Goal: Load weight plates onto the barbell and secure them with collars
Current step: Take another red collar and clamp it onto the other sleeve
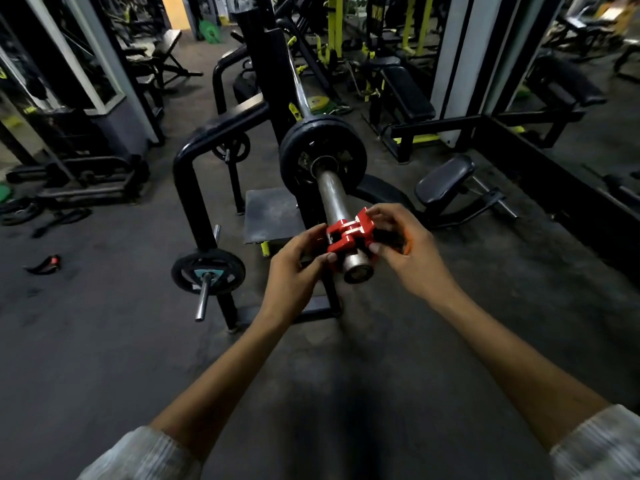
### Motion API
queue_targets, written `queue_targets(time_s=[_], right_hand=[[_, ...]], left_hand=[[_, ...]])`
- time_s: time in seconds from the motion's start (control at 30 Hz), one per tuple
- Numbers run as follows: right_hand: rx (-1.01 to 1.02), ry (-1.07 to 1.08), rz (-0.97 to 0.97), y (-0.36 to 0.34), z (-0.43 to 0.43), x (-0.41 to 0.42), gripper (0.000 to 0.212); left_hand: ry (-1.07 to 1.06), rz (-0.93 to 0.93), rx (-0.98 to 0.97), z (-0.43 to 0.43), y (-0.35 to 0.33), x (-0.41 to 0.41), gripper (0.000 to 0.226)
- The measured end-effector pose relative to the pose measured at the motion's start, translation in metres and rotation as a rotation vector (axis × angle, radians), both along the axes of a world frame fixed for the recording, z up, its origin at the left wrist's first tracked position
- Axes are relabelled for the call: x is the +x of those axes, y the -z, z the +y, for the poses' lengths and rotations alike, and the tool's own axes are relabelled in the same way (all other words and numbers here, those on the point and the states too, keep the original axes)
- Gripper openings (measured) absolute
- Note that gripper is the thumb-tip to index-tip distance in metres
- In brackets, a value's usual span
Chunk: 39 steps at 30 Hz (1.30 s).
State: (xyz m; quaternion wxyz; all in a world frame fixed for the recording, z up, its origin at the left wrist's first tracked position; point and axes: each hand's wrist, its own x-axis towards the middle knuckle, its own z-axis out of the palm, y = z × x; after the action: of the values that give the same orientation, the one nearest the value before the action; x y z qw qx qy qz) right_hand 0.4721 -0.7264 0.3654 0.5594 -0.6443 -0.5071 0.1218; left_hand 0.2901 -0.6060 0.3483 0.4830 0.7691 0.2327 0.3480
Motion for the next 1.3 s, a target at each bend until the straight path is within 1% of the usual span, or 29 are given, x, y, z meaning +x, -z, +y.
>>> queue_targets(time_s=[0.1, 0.2, 0.27, 0.33, 0.47, 0.57, 0.67, 0.77, 0.83, 0.93, 1.0, 1.07, 1.17, 1.23, 1.3], right_hand=[[0.006, 0.101, -0.031, 0.001, 0.024, 0.005, 0.053], [0.002, 0.168, -0.05, 0.004, 0.051, 0.017, 0.049], [-0.011, 0.19, -0.06, 0.005, 0.069, 0.03, 0.044], [-0.024, 0.182, -0.083, 0.006, 0.088, 0.043, 0.038], [-0.046, 0.146, -0.122, 0.003, 0.125, 0.069, 0.035], [-0.046, 0.134, -0.187, 0.001, 0.151, 0.088, 0.034], [-0.036, 0.087, -0.238, -0.002, 0.169, 0.101, 0.036], [-0.02, 0.043, -0.312, -0.003, 0.181, 0.108, 0.044], [-0.011, 0.022, -0.373, -0.003, 0.185, 0.11, 0.051], [-0.048, -0.017, -0.497, -0.006, 0.187, 0.11, 0.059], [-0.088, -0.066, -0.608, -0.009, 0.189, 0.11, 0.061], [-0.113, -0.096, -0.669, -0.012, 0.19, 0.111, 0.063], [-0.128, -0.115, -0.661, -0.014, 0.191, 0.114, 0.063], [-0.136, -0.128, -0.645, -0.014, 0.192, 0.116, 0.063], [-0.156, -0.148, -0.638, -0.015, 0.195, 0.116, 0.064]], left_hand=[[-0.051, -0.002, -0.11, 0.023, 0.005, 0.017, 0.043], [-0.077, -0.012, -0.268, 0.045, 0.009, 0.036, 0.036], [-0.121, -0.025, -0.307, 0.059, 0.007, 0.051, 0.034], [-0.172, -0.039, -0.341, 0.073, 0.003, 0.064, 0.032], [-0.263, -0.083, -0.495, 0.099, -0.002, 0.093, 0.03], [-0.295, -0.127, -0.524, 0.115, -0.006, 0.113, 0.022], [-0.304, -0.132, -0.535, 0.124, -0.007, 0.126, 0.016], [-0.307, -0.16, -0.586, 0.127, -0.009, 0.131, 0.016], [-0.306, -0.164, -0.624, 0.127, -0.014, 0.133, 0.021], [-0.303, -0.161, -0.686, 0.131, -0.028, 0.135, 0.045], [-0.31, -0.088, -0.694, 0.139, -0.036, 0.136, 0.062], [-0.292, -0.004, -0.703, 0.146, -0.043, 0.138, 0.074], [-0.28, 0.034, -0.722, 0.155, -0.044, 0.139, 0.074], [-0.296, 0.03, -0.725, 0.158, -0.042, 0.14, 0.072], [-0.329, 0.01, -0.735, 0.161, -0.037, 0.14, 0.075]])
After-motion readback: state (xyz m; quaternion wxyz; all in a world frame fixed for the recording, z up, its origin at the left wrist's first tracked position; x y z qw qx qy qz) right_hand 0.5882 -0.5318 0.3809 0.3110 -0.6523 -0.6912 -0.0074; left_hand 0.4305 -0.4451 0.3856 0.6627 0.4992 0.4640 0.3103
